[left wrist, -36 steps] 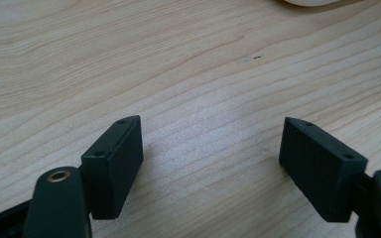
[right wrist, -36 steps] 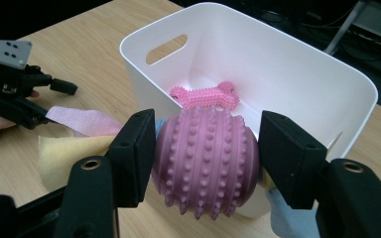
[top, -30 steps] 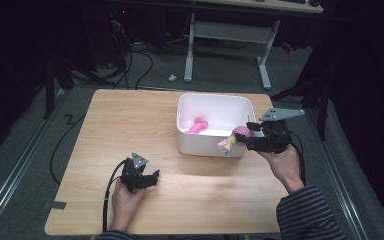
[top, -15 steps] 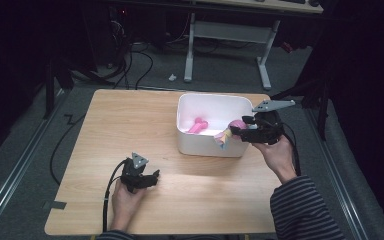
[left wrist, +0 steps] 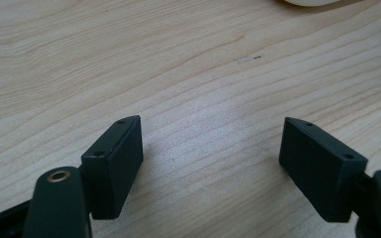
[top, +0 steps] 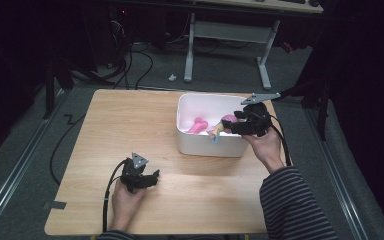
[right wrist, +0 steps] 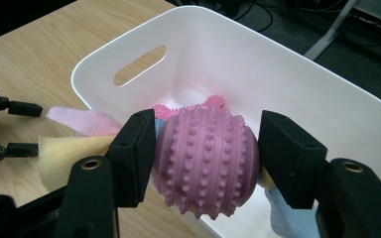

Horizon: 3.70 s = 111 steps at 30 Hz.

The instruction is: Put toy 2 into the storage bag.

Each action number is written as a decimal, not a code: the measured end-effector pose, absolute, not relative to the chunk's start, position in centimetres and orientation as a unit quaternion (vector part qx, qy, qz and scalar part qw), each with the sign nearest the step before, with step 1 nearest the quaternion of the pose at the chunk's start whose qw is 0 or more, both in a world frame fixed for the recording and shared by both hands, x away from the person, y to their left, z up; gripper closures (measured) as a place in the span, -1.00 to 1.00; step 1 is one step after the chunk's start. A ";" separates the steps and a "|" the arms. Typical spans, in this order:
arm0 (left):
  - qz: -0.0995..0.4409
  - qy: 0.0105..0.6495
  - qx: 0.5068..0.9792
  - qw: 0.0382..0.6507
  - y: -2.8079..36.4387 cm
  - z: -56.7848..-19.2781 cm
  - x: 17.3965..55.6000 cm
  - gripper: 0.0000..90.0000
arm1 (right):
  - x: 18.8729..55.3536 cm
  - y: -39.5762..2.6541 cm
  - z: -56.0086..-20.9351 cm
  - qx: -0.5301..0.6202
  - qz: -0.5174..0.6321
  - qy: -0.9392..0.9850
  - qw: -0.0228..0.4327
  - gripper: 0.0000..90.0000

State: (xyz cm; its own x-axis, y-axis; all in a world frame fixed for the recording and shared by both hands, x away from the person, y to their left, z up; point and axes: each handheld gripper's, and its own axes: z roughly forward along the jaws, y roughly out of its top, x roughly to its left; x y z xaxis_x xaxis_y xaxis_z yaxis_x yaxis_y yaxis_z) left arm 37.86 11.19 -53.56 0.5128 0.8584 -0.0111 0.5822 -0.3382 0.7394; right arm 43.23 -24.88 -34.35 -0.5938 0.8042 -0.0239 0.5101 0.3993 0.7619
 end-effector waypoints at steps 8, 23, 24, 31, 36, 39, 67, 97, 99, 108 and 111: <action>0.195 0.453 0.794 0.354 11.2 -53.6 37.9 -0.44 | 44.3 -24.3 -35.2 0.411 0.361 0.814 0.194 -0.09; 0.195 0.454 0.794 0.354 11.2 -53.6 37.9 -0.44 | 45.4 -22.9 -37.2 0.415 0.333 0.829 0.175 -0.10; 0.195 0.454 0.794 0.355 11.2 -53.6 37.9 -0.44 | 45.5 -22.8 -37.2 0.416 0.332 0.828 0.174 -0.10; 0.195 0.454 0.794 0.354 11.2 -53.6 37.9 -0.44 | 45.6 -22.9 -37.5 0.418 0.338 0.828 0.158 -0.22; 0.195 0.454 0.794 0.355 11.2 -53.6 37.9 -0.44 | 45.3 -23.3 -37.1 0.421 0.341 0.824 0.167 -0.26; 0.195 0.454 0.794 0.354 11.2 -53.6 37.9 -0.44 | 44.7 -24.0 -36.9 0.422 0.349 0.819 0.173 -0.26; 0.195 0.453 0.794 0.354 11.2 -53.6 37.9 -0.44 | 35.2 -33.1 -35.9 0.463 0.387 0.766 0.220 -0.20; 0.195 0.453 0.794 0.354 11.2 -53.6 37.9 -0.44 | 32.3 -34.6 -43.3 0.499 0.413 0.740 0.181 -0.17; 0.195 0.453 0.794 0.354 11.2 -53.6 37.8 -0.44 | 32.4 -34.4 -43.8 0.499 0.410 0.742 0.180 -0.17; 0.195 0.453 0.794 0.354 11.2 -53.6 37.8 -0.44 | 33.2 -33.4 -46.4 0.508 0.399 0.747 0.161 -0.19; 0.195 0.453 0.794 0.354 11.2 -53.6 37.8 -0.44 | 33.5 -32.7 -47.5 0.507 0.384 0.751 0.176 -0.19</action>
